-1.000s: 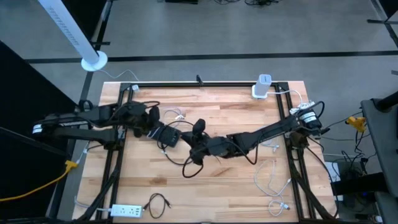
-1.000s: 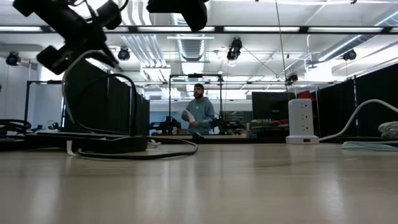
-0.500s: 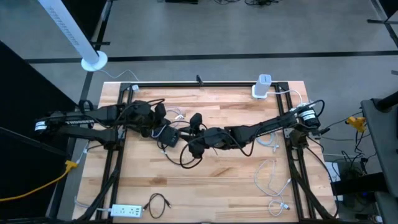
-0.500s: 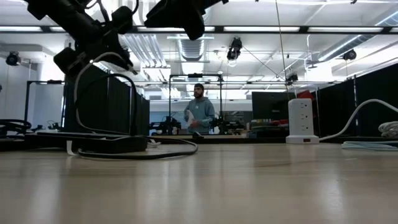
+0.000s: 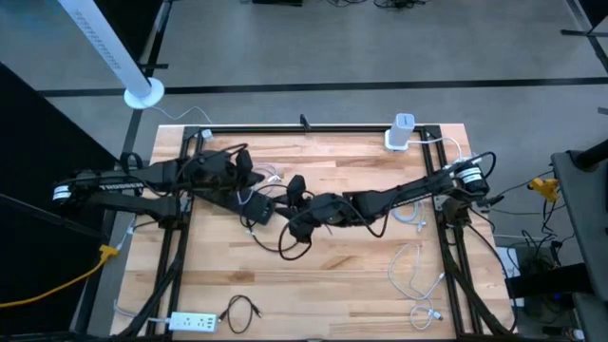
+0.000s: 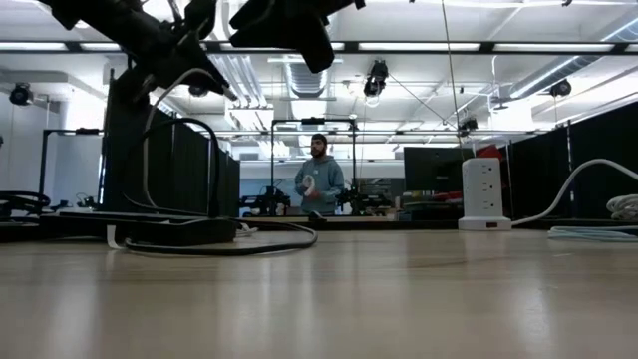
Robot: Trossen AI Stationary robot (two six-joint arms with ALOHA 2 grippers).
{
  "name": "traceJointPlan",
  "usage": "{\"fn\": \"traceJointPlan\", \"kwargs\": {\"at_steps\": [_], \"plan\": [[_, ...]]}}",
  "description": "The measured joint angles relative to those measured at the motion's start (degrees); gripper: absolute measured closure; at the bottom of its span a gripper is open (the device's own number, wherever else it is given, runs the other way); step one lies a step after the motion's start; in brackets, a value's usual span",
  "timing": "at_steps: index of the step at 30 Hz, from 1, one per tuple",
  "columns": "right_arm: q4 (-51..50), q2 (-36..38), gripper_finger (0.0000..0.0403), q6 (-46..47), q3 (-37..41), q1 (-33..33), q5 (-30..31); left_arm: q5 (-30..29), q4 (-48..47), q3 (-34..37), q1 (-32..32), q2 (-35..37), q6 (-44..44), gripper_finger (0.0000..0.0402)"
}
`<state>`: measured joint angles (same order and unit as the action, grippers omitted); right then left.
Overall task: Insert USB
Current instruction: Insert the top left white charger cable into the black outlet extension
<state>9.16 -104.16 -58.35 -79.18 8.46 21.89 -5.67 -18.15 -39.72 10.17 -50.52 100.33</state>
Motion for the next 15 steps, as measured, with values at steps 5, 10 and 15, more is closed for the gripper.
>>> {"fn": "traceJointPlan", "kwargs": {"at_steps": [5,10,15], "plan": [[0.8,0.0,0.0271,-0.2,0.0,-2.2,-2.4,0.1,2.2,0.0,0.0,0.0,-0.8,0.0401],[0.6,0.0,0.0291,0.5,0.0,-4.9,1.7,0.2,2.2,0.0,-0.2,0.0,-0.8,0.0401],[0.6,0.0,0.0311,2.7,0.0,-7.3,2.1,0.2,4.3,0.0,-0.3,0.0,-0.8,0.0401]]}}
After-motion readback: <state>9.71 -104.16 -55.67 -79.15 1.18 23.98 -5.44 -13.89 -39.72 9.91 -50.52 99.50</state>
